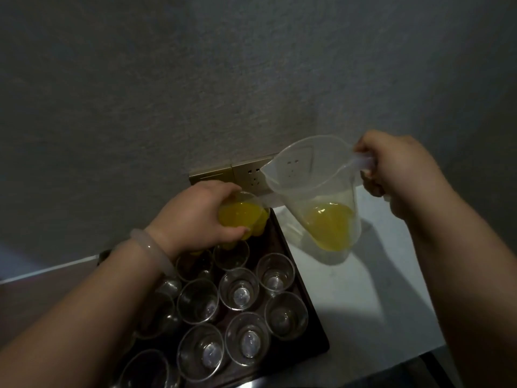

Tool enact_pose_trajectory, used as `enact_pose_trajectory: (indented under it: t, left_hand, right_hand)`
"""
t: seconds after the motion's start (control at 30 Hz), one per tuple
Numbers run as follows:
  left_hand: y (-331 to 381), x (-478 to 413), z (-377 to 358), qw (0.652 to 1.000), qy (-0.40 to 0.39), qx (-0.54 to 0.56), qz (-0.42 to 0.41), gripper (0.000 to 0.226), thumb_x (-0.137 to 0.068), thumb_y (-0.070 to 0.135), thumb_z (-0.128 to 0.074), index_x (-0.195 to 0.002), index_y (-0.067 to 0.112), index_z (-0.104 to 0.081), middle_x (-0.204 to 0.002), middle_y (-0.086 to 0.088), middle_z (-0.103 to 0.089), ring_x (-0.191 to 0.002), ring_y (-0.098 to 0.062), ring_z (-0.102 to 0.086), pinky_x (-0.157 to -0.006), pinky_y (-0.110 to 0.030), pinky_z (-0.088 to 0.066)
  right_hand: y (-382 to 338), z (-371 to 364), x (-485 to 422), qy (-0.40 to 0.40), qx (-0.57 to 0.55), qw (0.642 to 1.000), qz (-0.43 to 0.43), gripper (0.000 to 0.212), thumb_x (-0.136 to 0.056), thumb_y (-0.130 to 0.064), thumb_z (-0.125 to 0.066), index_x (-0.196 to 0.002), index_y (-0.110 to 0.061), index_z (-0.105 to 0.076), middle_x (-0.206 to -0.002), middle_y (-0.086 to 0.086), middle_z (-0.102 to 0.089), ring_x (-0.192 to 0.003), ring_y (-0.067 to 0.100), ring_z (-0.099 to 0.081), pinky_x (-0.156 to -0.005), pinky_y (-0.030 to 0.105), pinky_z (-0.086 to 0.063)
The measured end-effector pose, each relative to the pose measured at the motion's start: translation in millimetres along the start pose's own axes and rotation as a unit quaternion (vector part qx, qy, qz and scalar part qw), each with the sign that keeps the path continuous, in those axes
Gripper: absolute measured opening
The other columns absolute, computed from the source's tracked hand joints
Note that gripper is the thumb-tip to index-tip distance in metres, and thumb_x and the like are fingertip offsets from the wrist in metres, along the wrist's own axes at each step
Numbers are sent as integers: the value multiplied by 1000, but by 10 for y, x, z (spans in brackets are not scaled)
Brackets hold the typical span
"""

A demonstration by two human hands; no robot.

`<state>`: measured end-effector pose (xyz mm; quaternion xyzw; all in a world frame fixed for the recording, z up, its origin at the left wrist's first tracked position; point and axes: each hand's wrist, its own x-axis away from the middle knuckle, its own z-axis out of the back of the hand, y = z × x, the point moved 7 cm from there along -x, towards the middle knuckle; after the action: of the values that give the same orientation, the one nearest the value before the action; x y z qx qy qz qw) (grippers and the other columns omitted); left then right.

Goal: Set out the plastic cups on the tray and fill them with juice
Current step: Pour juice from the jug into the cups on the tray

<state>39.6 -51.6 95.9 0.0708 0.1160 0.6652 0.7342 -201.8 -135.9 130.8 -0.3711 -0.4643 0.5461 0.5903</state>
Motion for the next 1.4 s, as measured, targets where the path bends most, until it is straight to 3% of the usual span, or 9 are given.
enact_pose_trajectory:
  t: [0.07, 0.33, 0.5, 0.7, 0.87, 1.03, 1.27, 1.4]
  left_hand:
    - [76, -27, -7, 1000, -8, 10, -18, 77, -70, 52, -74, -136, 23, -48, -128, 6, -55, -115, -10, -51, -93, -21, -41]
    - [366, -165, -77, 993, -79, 5, -88, 77, -73, 42, -77, -138, 20, -44, -131, 4, -52, -112, -7, -51, -92, -16, -41]
    - [430, -297, -230, 980, -147, -49, -123, 77, -74, 43, -76, -139, 21, -41, -132, 4, -49, -115, -10, -50, -92, -17, -41]
    - [447, -447, -426, 964, -197, -80, -161, 72, -74, 37, -76, -136, 21, -43, -129, 0, -51, -114, -15, -52, -95, -29, -46]
    - [435, -519, -603, 945, -214, -146, -199, 76, -79, 38, -72, -143, 21, -35, -137, 0, -47, -125, -16, -42, -96, -24, -37]
    - [419, -513, -745, 929, -233, -187, -219, 74, -81, 38, -69, -143, 22, -34, -142, 0, -43, -131, -17, -36, -103, -30, -36]
    - [325, -476, -909, 927, -240, -182, -221, 72, -79, 40, -69, -142, 22, -37, -137, -2, -46, -127, -18, -38, -102, -33, -37]
    - [291, -470, -942, 929, -248, -166, -218, 73, -79, 38, -70, -142, 22, -37, -138, -1, -46, -128, -18, -37, -104, -31, -32]
  right_hand:
    - [67, 28, -17, 21, -25, 999, -5, 25, -82, -21, -52, -59, -12, -48, -37, -3, -37, -32, 12, -32, -35, 16, -22]
    - [318, 50, -69, 62, -79, 995, -15, 30, -83, -24, -53, -54, -16, -49, -39, -5, -39, -46, 16, -34, -51, 32, -28]
    - [441, 56, -132, 77, -100, 992, -3, 31, -78, -24, -55, -50, -15, -47, -39, -4, -38, -41, 15, -32, -48, 31, -25]
    - [511, 54, -153, 77, -88, 993, 0, 23, -64, -33, -55, -50, -16, -48, -41, -2, -37, -41, 17, -30, -48, 31, -24]
    - [590, 34, -180, 71, -79, 994, -5, 34, -73, -30, -54, -41, -20, -57, -38, -5, -39, -41, 16, -33, -49, 30, -26]
    - [743, 4, -200, 86, -105, 990, -40, 21, -86, -23, -54, -65, -22, -54, -52, -7, -46, -44, 9, -40, -48, 24, -35]
    - [845, -34, -217, 103, -121, 987, -28, 24, -87, -21, -51, -65, -24, -56, -55, -6, -46, -49, 10, -41, -51, 26, -35]
    - [850, -76, -252, 86, -16, 996, -15, 28, -95, -19, -43, -73, -18, -59, -70, 3, -53, -63, 16, -49, -59, 31, -38]
